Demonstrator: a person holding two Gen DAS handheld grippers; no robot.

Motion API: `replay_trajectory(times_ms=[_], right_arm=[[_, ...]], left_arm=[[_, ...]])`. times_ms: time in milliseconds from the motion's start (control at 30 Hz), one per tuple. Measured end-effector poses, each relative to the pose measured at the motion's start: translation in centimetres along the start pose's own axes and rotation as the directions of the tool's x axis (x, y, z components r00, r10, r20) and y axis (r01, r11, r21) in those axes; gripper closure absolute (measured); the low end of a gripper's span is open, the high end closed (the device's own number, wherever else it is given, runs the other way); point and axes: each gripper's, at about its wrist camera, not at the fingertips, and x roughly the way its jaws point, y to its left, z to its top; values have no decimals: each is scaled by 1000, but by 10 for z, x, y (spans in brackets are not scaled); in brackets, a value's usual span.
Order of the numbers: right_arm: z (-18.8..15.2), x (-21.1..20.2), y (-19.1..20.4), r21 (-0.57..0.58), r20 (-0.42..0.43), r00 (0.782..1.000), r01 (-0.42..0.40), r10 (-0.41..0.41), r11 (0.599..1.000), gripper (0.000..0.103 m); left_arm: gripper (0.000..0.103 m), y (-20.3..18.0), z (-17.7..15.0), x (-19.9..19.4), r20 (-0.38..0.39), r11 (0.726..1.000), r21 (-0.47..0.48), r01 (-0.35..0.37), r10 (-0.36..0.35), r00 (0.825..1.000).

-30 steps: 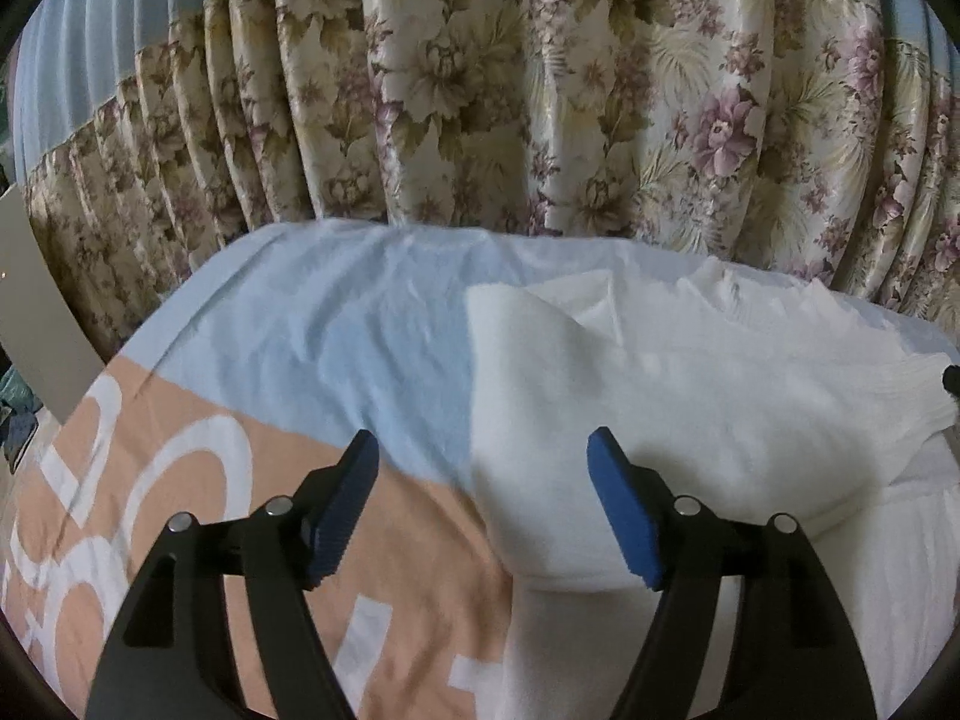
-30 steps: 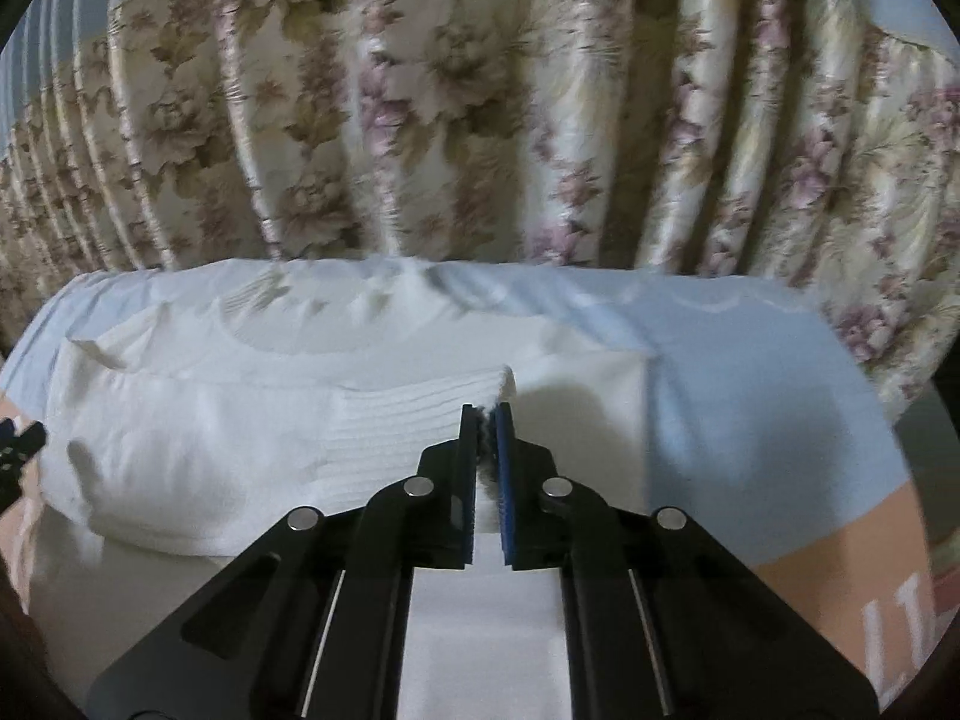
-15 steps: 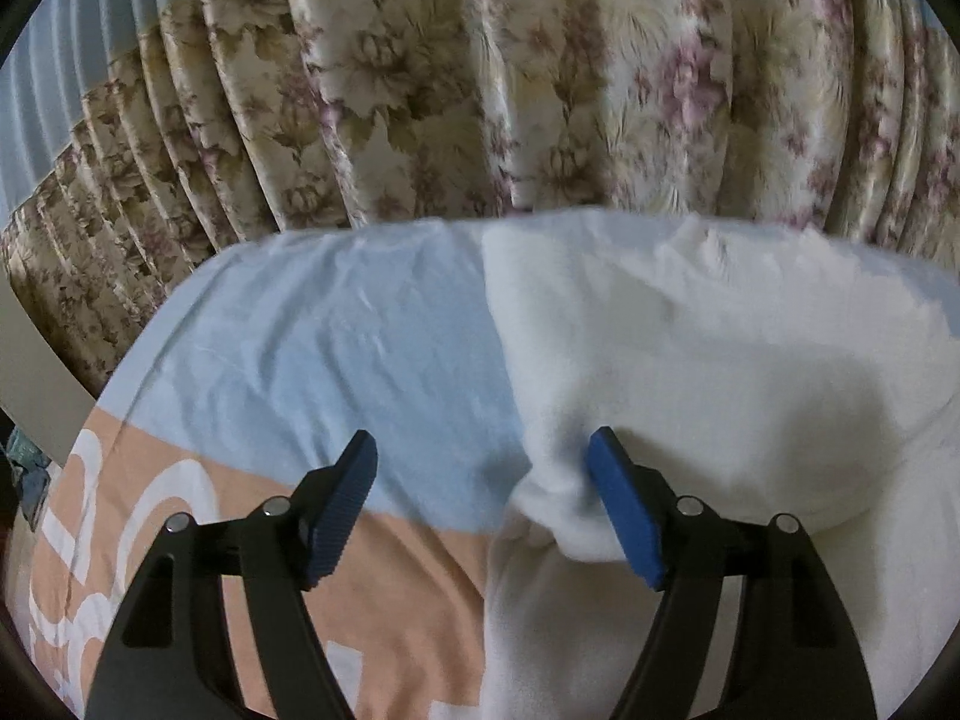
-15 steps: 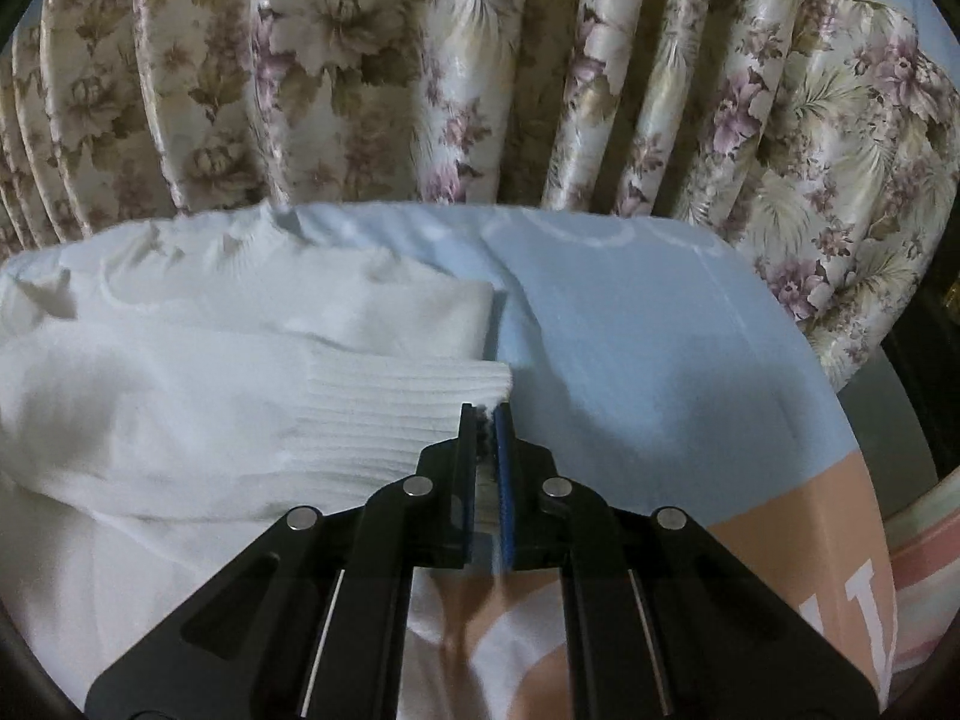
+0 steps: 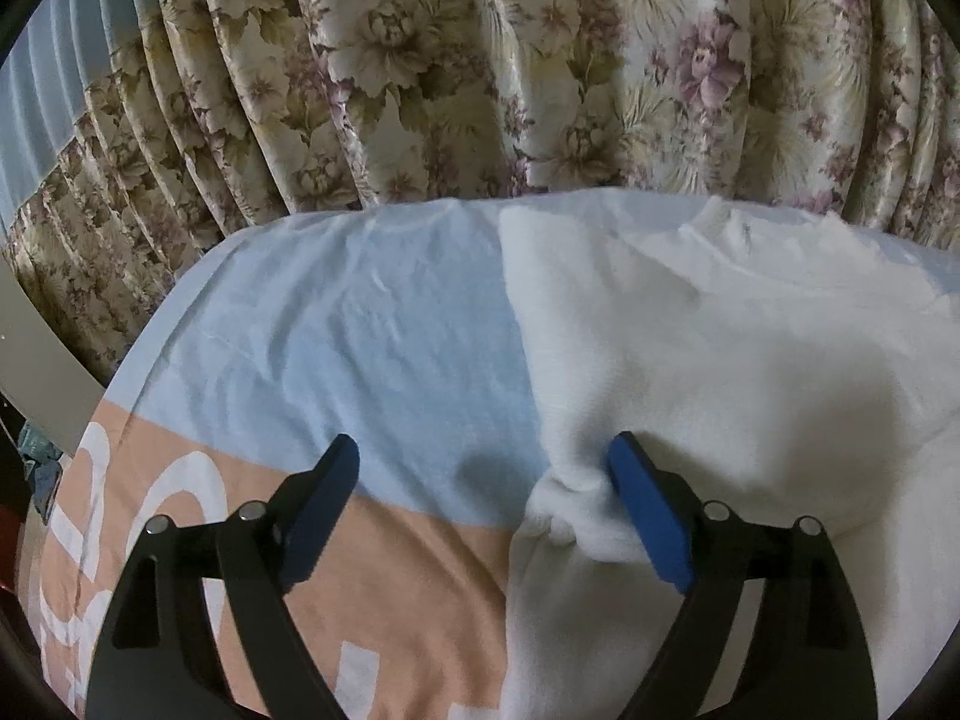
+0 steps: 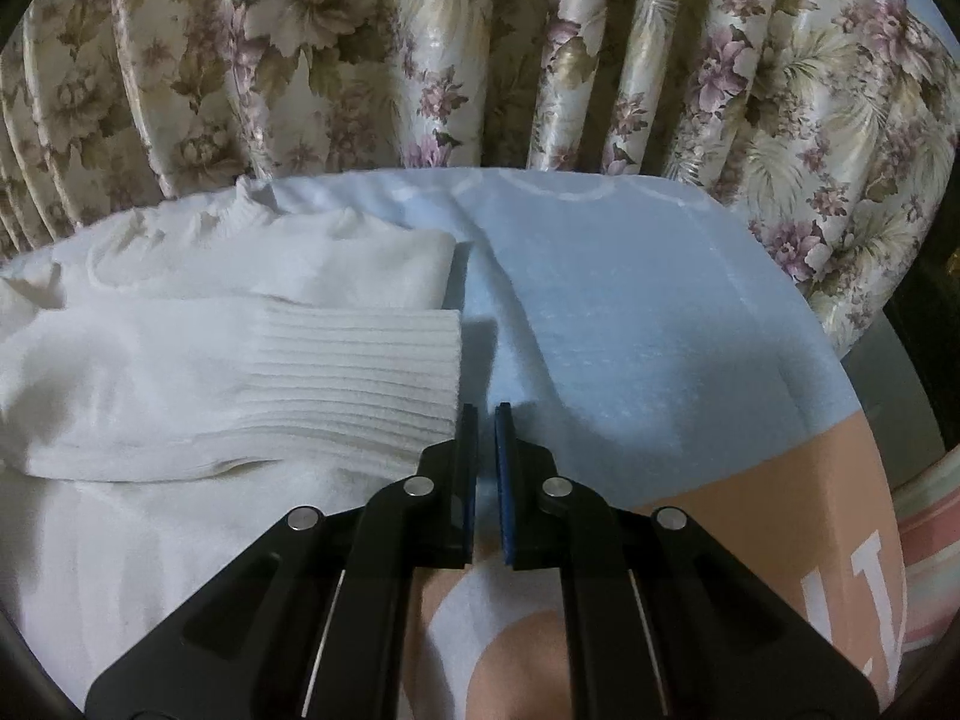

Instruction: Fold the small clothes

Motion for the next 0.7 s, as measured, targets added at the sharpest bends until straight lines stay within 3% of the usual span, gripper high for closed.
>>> replay_trajectory(times_ms=[100, 167, 467, 700], right_arm=[[-3, -18, -4, 3, 30, 999, -16, 16, 1000, 81], [-7, -34, -7, 7, 55, 998, -42, 42, 999, 65], [-53, -110, 0, -37, 138, 982, -124, 128, 992, 54], [-115, -157, 7, -13, 154, 971, -181, 181, 983, 50]], left_arm=[[17, 5, -1, -15, 23, 1000, -3, 13, -13, 1000], [17, 11, -4, -31, 58, 999, -12, 32, -32, 998], [17, 23, -40, -111, 160, 996, 4, 86, -85, 983], [17, 28, -103, -174, 228, 996, 2, 85, -83, 970]])
